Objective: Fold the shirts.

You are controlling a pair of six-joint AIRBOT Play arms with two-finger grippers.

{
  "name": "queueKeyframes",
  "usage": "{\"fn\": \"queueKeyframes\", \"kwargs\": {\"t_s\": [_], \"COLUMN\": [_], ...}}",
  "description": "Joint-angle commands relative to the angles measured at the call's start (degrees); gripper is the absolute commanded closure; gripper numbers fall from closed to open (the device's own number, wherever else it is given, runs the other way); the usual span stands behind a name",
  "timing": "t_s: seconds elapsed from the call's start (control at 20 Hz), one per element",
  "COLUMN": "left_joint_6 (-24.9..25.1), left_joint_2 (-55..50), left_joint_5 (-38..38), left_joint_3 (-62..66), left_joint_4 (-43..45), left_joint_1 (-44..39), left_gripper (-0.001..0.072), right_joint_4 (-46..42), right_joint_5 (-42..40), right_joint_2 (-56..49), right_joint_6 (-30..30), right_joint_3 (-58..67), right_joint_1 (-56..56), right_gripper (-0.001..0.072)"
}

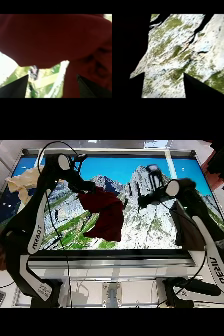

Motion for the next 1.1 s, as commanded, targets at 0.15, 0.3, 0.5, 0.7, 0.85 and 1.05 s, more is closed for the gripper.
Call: {"fn": "queueKeyframes", "kwargs": {"t_s": [0.15,0.3,0.5,0.7,0.85,1.05], "left_joint_6": [-4.5,-3.7,-3.1,-3.2,-3.2,-3.0], "left_joint_2": [-9.4,-13.4,-15.9,-17.2,-17.7,-17.6], "left_joint_5": [5.2,9.9,18.6,21.0,20.8,20.2], "left_joint_3": [0.0,0.0,0.0,0.0,0.0,3.3], "left_joint_4": [4.8,-1.3,-11.4,-14.0,-14.0,-14.4], "left_joint_1": [1.6,1.6,1.6,1.6,1.6,1.9], "left_gripper": [-0.0009,-0.0008,-0.0003,0.0038,0.0704,0.0694], "right_joint_4": [23.6,24.7,31.3,36.3,37.8,38.6], "right_joint_5": [-8.4,-14.8,-16.3,-16.4,-17.9,-20.7], "right_joint_2": [-11.4,-14.2,-17.3,-19.1,-20.1,-19.2], "right_joint_6": [-8.0,-8.0,-8.0,-8.0,-8.0,-8.6], "right_joint_3": [-3.3,-3.2,-2.8,-2.8,-2.8,-2.8], "right_joint_1": [2.6,5.4,7.1,8.1,8.3,5.5], "right_gripper": [0.0105,0.0106,0.0108,0.0212,0.0579,0.0683]}}
